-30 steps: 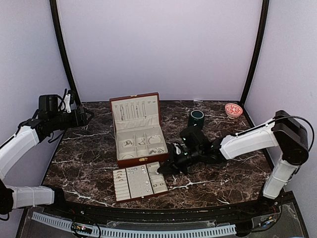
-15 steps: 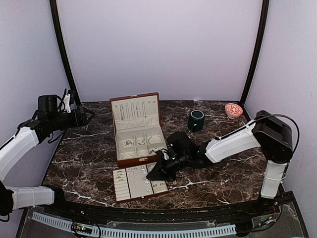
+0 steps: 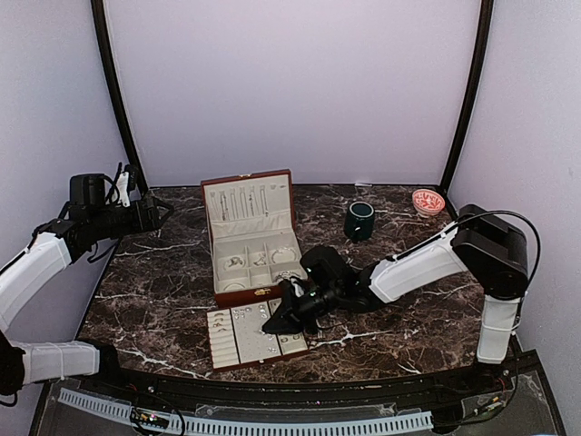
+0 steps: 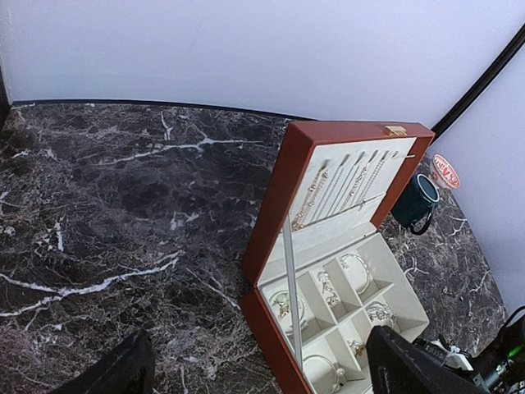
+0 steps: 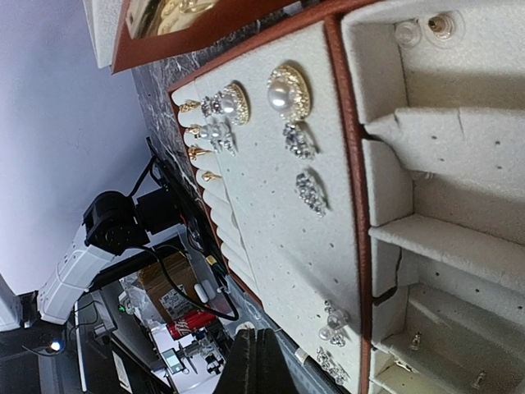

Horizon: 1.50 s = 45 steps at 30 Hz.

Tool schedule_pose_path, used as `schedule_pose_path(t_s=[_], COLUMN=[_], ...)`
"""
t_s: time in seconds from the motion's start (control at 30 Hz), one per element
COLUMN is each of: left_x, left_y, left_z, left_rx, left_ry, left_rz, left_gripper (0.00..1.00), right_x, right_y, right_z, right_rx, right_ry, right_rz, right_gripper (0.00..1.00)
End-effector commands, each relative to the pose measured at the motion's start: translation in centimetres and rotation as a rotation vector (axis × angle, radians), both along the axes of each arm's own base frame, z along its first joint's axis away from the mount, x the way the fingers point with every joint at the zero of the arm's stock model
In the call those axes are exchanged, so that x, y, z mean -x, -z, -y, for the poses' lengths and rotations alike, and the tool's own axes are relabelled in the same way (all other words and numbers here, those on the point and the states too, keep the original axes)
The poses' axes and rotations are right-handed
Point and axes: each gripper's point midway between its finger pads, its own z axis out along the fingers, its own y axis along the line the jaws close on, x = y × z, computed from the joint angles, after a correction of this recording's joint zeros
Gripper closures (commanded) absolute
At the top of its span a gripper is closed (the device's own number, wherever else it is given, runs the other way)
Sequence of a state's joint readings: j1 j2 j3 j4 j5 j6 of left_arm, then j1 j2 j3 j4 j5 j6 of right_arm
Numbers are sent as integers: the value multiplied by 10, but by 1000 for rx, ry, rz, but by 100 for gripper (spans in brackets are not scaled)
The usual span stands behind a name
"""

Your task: Organize the mixed jewelry

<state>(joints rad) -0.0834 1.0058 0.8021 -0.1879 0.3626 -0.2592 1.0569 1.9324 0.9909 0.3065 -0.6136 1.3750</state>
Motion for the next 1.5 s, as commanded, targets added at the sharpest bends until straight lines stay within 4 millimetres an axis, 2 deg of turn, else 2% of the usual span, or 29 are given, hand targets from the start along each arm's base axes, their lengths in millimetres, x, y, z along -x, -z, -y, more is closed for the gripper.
schedule_pose_path(t_s=[0.0,0.37,0.87,1.47], left_x=[2,3,2,2], left_y=[-4,-3,-3,-2], left_z=[3,3,4,4], left_rx=[11,9,11,15], left_ry=[14,14,16,19], left_rz=[23,20,19,17], left_gripper=[8,8,8,8], right_x=[-9,-23,-26,-33], right_y=[-2,9,31,39], right_z=[-10,-4,13,17], right_rx=[-33,-14,64,53], right_ry=[25,73,119,173], right_rz=[27,43,26,33], right_gripper=[100,100,100,100])
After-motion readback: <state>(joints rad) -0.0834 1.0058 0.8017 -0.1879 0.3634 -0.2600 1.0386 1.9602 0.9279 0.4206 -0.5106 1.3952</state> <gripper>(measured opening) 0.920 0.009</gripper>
